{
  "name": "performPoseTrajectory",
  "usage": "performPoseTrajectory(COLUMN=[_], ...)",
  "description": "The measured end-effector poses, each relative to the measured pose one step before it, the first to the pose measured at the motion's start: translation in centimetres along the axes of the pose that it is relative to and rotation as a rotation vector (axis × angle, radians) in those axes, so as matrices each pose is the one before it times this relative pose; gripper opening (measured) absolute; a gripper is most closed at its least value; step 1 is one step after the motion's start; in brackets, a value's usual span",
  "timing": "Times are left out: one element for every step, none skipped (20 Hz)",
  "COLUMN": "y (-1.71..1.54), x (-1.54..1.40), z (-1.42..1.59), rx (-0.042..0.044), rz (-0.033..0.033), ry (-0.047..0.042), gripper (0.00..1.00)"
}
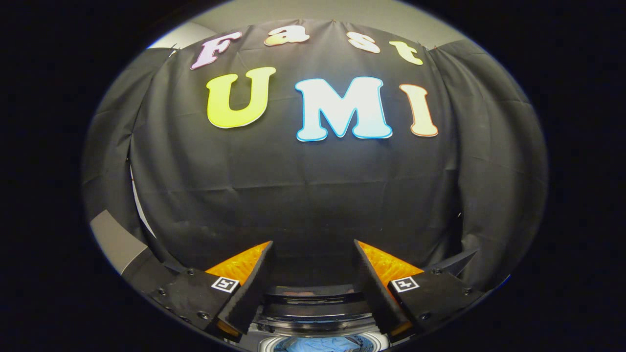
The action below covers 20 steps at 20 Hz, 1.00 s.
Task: Put the clothes into the washing machine and then close the washing machine lid.
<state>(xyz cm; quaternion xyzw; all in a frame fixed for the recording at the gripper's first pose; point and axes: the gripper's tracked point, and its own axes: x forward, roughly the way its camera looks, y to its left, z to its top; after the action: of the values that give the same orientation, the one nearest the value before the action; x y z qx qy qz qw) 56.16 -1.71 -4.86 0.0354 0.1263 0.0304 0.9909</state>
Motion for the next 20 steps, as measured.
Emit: performPoseTrajectory(y=[-0.015, -0.045, -0.007, 0.061, -0.026, 0.01, 0.037, 0.01, -0.044, 0.034, 0.002, 0.041, -0.008, -0.017, 0.01, -0.001, 0.003, 0.007, -0.005, 0.002], x=[-0.31, -0.429, -0.388, -0.395, -0.287, -0.384, -0.378, -0.403, -0.527, -0.406, -0.449, -0.487, -0.523, -0.405, -0.387, -0.34, -0.458, -0.359, -0.397, -0.355], z=[-0.056, 0.046, -0.15, 0.015, -0.067, 0.001, -0.118, -0.01, -0.132, -0.145, -0.087, -0.137, -0.112, -0.152, -0.198, -0.109, -0.167, -0.127, -0.201, -0.193], rx=[0.00409, 0.00505, 0.00061, -0.00309, 0.00147, -0.00034, -0.00272, 0.00021, -0.00085, -0.00182, -0.00115, -0.00104, -0.00048, -0.00073, -0.00116, -0.00076, -0.00083, -0.00046, -0.0011, -0.00061], rz=[0.0017, 0.00206, 0.00298, 0.0026, 0.00177, 0.00153, 0.00143, 0.00005, 0.00067, 0.00109, 0.00139, 0.00158, 0.00084, 0.00017, 0.0, -0.00045, -0.00006, -0.00024, -0.00009, -0.0003], ry=[-0.00884, -0.00991, -0.00729, -0.00626, -0.005, -0.00373, -0.00432, -0.00312, -0.00339, -0.0027, -0.00215, -0.00242, -0.00177, -0.00049, 0.00021, -0.00029, 0.00038, 0.00026, 0.00022, 0.00037], gripper=[0.97, 0.97, 0.97, 0.97, 0.97, 0.97, 0.97, 0.97, 0.97, 0.97, 0.97, 0.97, 0.97, 0.97, 0.97, 0.97, 0.97, 0.97, 0.97, 0.97])
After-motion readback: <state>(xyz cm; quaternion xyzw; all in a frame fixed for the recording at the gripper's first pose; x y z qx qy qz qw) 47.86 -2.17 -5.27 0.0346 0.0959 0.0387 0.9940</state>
